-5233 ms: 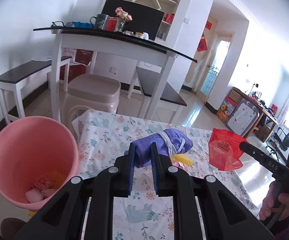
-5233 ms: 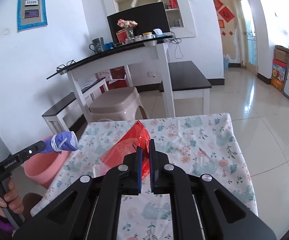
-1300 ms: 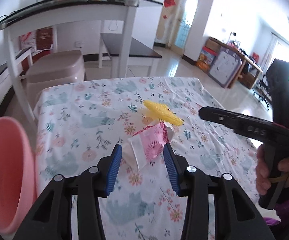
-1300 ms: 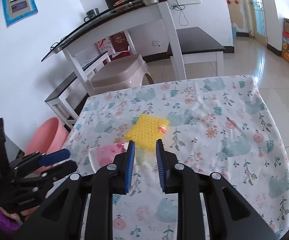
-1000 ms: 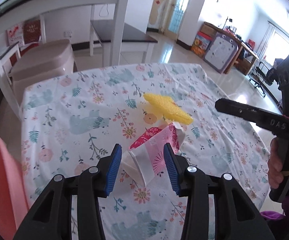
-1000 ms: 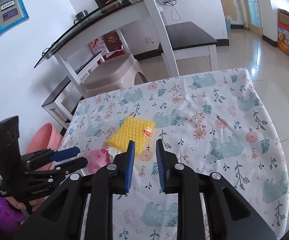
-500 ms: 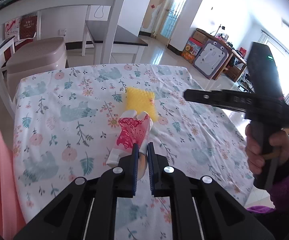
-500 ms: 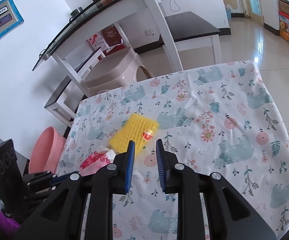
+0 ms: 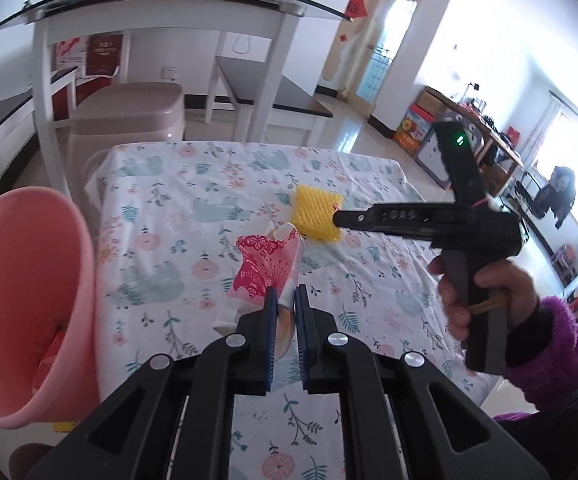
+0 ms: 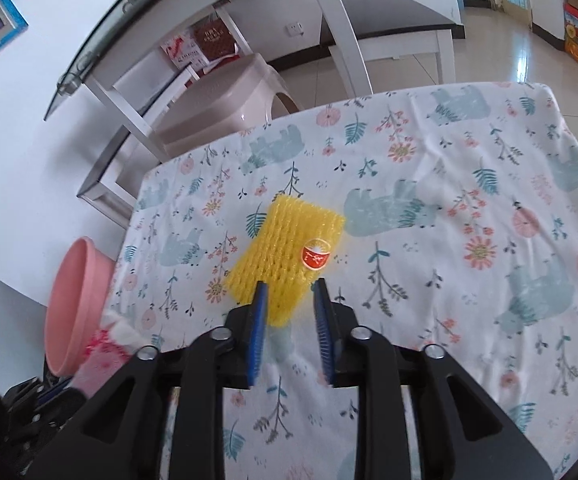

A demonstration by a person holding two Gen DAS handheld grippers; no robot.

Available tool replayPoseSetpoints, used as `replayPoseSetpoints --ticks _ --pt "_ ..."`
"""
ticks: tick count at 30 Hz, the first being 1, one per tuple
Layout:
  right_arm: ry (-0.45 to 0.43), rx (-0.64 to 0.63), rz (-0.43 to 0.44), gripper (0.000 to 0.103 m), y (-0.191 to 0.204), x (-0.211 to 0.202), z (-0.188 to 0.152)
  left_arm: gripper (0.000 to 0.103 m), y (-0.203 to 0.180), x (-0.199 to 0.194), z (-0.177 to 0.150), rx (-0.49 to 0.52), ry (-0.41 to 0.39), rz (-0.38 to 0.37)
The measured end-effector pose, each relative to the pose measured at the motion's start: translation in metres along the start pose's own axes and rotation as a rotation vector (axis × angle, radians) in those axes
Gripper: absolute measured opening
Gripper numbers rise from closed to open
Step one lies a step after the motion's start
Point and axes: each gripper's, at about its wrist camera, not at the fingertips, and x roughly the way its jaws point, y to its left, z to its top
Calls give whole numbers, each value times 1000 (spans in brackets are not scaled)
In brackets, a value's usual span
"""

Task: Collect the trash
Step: 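Grasp the pink paper wrapper with the left tool while the right tool reaches the yellow foam net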

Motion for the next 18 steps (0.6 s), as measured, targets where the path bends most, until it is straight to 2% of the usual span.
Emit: replayPoseSetpoints --ticks 4,10,14,18 --pt "6 -33 -49 31 6 11 -3 8 3 -7 0 -8 -19 8" --pt "-29 -129 -89 30 17 10 -9 8 9 -10 -2 -26 -34 15" --pt "-43 -156 -90 12 21 7 -10 8 11 -11 -3 -25 -45 30" --pt "-72 -187 -84 9 28 -6 -12 8 13 -16 -3 -30 -64 50"
